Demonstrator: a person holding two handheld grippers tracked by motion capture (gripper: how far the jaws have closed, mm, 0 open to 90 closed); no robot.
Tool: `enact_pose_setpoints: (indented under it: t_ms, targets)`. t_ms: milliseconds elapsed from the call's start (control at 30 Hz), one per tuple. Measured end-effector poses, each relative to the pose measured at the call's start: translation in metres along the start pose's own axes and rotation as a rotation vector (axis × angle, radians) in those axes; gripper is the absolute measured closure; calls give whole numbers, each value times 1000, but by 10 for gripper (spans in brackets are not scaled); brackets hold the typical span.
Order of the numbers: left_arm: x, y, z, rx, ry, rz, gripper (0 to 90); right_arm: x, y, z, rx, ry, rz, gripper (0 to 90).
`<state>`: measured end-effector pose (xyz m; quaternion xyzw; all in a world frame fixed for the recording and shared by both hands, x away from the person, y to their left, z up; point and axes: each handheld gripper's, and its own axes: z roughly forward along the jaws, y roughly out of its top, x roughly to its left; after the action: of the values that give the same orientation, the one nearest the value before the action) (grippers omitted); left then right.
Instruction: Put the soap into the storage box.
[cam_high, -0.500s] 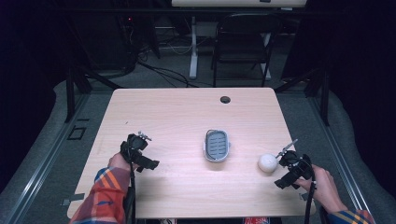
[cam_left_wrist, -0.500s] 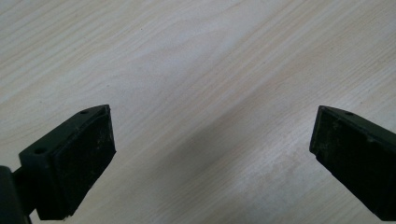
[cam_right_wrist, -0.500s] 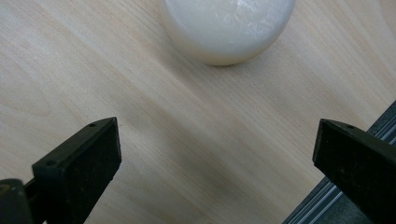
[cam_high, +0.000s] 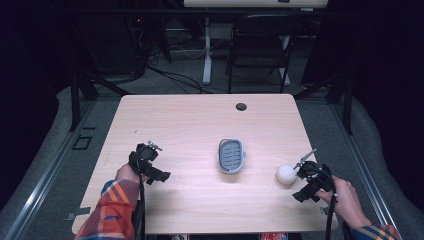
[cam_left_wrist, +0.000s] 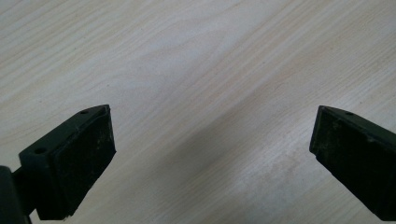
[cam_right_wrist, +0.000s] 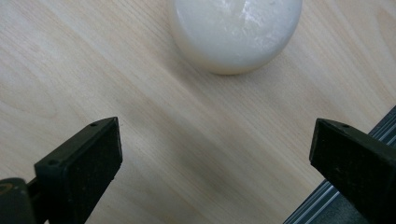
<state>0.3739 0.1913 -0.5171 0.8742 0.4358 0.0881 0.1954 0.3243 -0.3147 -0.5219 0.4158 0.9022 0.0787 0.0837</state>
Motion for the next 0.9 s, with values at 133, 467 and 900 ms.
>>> enact_pose_setpoints:
  t_ms: [133, 467, 900]
  targets:
    - [0, 0, 0, -1, -3, -3, 0, -2, 4, -1, 27, 7, -2, 29]
    - [0, 0, 1, 1, -3, -5, 0, -4, 14, -1, 13, 30, 0, 24]
    - [0, 0, 1, 5, -2, -6, 0, -8, 29, 0, -14, 64, 4, 0]
